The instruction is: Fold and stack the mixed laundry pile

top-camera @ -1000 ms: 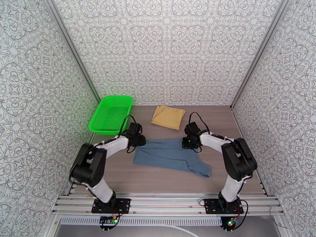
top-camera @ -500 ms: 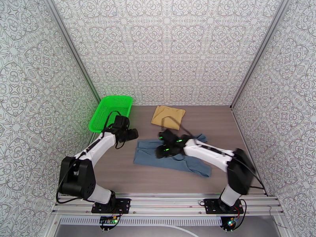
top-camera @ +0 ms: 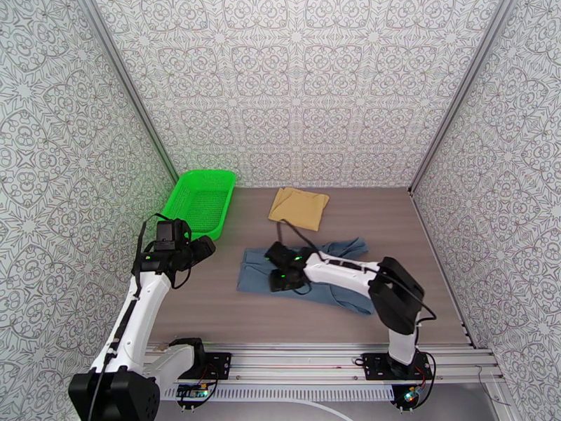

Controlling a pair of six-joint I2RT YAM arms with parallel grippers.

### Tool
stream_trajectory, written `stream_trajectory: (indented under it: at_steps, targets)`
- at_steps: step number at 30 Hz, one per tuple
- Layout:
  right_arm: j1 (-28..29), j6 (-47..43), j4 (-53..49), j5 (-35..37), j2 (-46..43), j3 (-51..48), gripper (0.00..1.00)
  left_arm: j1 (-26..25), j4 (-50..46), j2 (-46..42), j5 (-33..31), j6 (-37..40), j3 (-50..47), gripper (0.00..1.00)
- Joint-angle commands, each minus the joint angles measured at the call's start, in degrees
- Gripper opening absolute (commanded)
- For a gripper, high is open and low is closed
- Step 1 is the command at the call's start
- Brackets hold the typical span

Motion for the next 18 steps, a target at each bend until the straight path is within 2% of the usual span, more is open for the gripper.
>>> stream_trajectory:
  at_steps: [1, 6, 18]
  targets:
    - [-3.07, -0.31, -1.73, 5.02, -2.04, -2.42, 0.52, -1.7, -0.4, -1.77, 1.19, -4.13, -0.53, 0.69]
    - [-6.65, -2.23, -4.06, 9.23, -1.95, -3.85, 0.51, -5.09, 0.4, -1.02, -1.4, -5.65, 0.36, 0.7]
    - [-16.03, -6.57, -0.71, 8.38, -2.13, -12.81, 0.47, -8.17, 0.45, 1.74, -1.24, -6.44, 1.25, 0.7]
